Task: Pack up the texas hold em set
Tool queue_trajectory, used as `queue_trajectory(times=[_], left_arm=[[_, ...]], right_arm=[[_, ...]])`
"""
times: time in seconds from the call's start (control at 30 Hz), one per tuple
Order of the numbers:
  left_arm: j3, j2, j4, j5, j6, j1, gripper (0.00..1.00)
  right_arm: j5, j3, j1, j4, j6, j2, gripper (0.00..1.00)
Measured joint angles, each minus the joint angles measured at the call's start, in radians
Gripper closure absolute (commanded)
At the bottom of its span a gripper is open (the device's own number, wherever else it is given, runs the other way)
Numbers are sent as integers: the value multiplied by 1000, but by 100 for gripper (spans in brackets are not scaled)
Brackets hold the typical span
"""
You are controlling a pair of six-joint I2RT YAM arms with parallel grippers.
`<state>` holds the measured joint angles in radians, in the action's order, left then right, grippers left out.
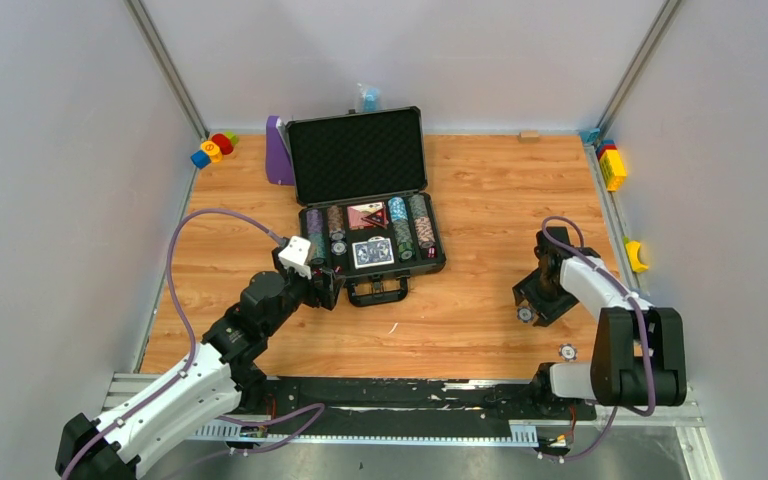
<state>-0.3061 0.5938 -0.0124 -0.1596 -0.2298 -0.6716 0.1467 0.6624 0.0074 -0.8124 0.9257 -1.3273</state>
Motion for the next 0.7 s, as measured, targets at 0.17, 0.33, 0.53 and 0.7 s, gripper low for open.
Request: queue_trajectory(times=[0.17,0.33,0.53,0.7], left_arm=[[0,0,0,-1,0,0,8],[0,0,0,-3,0,0,7],[0,0,0,-3,0,0,7],[0,0,0,-3,0,0,7]], right_arm=[[-19,18,-2,0,-3,-27,53],[-30,19,-2,2,-4,-28,60],[-38,42,-5,-9,-20,-60,59],[-51,52,-4,-10,-34,-70,59]])
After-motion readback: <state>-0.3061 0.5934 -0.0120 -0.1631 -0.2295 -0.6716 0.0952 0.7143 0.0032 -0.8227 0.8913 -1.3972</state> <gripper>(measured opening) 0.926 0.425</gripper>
